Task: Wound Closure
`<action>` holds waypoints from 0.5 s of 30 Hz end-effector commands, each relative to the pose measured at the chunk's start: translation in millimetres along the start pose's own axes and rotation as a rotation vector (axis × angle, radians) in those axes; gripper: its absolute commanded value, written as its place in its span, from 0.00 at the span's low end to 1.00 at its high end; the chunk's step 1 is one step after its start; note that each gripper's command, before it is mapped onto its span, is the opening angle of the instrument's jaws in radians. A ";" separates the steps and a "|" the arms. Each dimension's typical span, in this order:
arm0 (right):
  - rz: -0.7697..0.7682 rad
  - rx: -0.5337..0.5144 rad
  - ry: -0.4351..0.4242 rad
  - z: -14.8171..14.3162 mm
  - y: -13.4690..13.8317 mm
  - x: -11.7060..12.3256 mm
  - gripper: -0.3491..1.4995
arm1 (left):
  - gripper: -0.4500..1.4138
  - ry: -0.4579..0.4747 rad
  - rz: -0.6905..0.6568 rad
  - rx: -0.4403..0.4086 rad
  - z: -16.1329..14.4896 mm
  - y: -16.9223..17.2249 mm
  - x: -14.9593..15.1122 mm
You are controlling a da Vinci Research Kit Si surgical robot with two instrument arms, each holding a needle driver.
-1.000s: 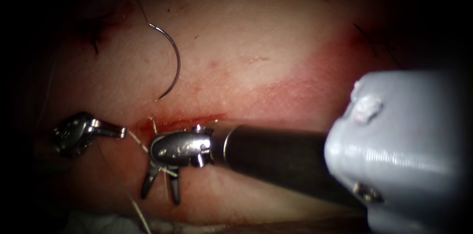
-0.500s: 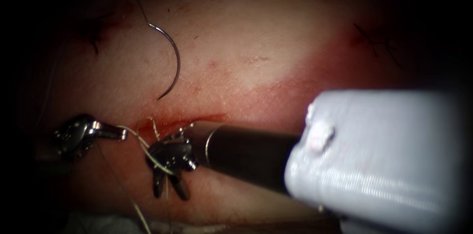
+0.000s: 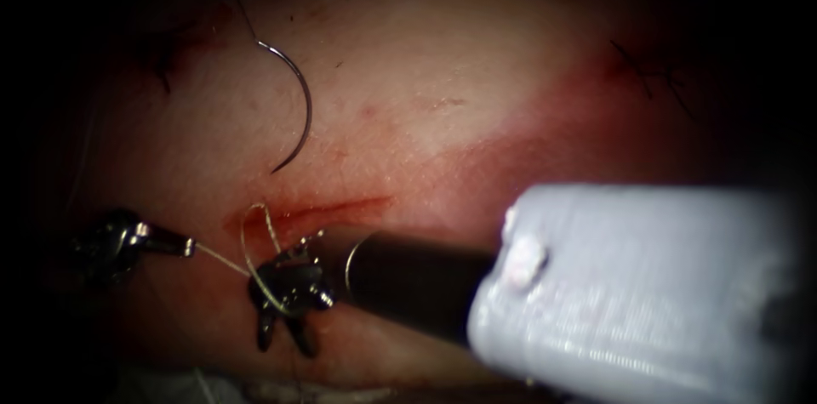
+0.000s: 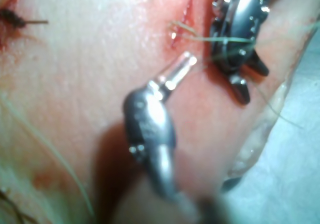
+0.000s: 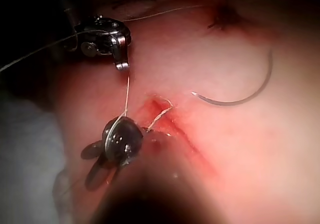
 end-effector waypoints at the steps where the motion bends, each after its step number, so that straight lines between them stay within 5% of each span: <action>1: -0.002 0.008 0.013 1.4 0.2 0.0 0.67 | 0.00 0.002 -0.002 0.002 0.4 0.3 -1.0; 10: -0.001 -0.036 0.011 2.3 0.0 0.1 0.60 | 0.00 0.008 -0.002 0.025 0.4 -0.1 -1.2; 13: 0.027 -0.072 -0.007 2.3 0.2 0.0 0.38 | 0.00 0.007 -0.003 0.025 0.1 0.0 -1.2; 15: 0.082 -0.113 -0.040 2.0 0.2 -0.1 0.00 | 0.00 0.006 -0.004 0.026 0.0 0.1 -1.2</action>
